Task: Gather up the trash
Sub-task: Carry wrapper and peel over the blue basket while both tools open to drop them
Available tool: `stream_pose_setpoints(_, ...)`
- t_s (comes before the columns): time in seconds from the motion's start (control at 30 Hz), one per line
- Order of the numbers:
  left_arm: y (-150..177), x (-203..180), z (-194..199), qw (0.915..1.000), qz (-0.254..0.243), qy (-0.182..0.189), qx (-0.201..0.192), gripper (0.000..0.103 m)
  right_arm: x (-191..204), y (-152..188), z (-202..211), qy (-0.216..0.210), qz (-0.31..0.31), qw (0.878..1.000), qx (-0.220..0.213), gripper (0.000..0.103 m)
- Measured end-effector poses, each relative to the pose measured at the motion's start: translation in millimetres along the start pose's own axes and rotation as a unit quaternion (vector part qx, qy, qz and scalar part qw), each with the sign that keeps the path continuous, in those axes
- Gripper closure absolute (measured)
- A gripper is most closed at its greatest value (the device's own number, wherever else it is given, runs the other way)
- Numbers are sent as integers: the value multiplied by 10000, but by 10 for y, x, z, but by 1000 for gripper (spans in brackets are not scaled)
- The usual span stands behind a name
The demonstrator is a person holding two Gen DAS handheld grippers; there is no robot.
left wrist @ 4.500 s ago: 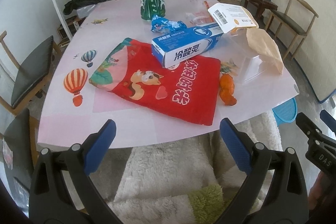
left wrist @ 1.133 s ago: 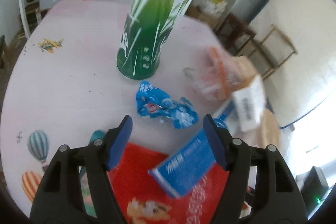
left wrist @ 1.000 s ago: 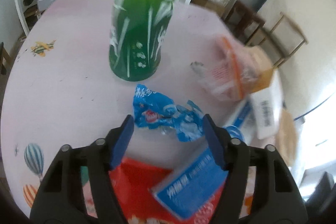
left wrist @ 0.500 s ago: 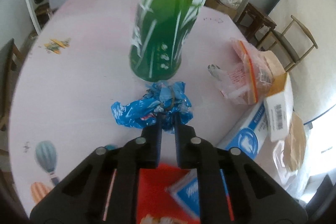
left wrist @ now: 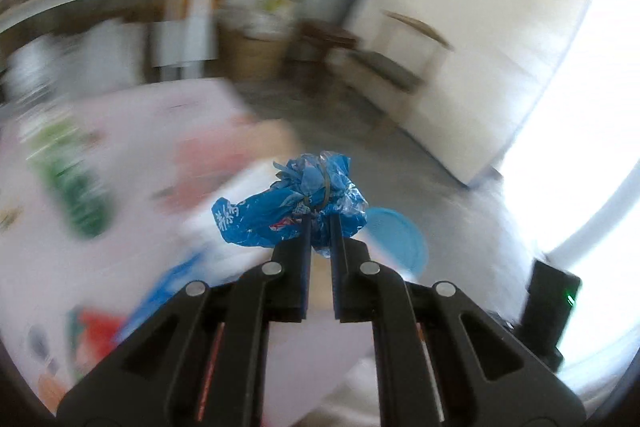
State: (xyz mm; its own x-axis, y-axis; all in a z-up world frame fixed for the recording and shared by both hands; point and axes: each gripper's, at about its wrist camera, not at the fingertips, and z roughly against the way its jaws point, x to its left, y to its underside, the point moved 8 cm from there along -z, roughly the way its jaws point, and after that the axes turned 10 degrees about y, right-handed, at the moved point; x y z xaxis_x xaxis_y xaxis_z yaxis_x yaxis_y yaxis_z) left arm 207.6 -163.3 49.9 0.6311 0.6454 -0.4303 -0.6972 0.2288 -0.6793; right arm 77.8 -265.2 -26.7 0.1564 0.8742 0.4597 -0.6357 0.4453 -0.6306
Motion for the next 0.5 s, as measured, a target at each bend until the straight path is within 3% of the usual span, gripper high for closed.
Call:
stream_pose_setpoints(0.1, -150, -454, -690, 9966, -416, 426, 576, 96, -664, -320, 242, 452, -719, 9951, -497, 95)
stream_pose_setpoints(0.2, -182, -758, -1570, 9856, -581, 661, 1447, 95, -1196, -495, 271, 730, -1289, 9871, -610, 95)
stream_pose_setpoints(0.3, -159, -999, -2434, 9709, -756, 589, 2196, 95, -1780, -644, 117, 981, -1870, 9762, -491, 95)
stream_pose_setpoints(0.4, -164, -1189, -3080, 9615, -947, 506, 2530, 95, -2333, -798, -98, 1349, -2235, 9648, -309, 95)
stream_pose_setpoints(0.43, -168, -1243, -3253, 9594, -1018, 508, 2580, 87, -2468, -836, -157, 1415, -2300, 9623, -320, 92)
stream_pose_setpoints(0.5, -175, -1296, -3610, 9564, -1114, 304, 2681, 59, -2766, -893, -326, 1519, -2500, 9559, -251, 85)
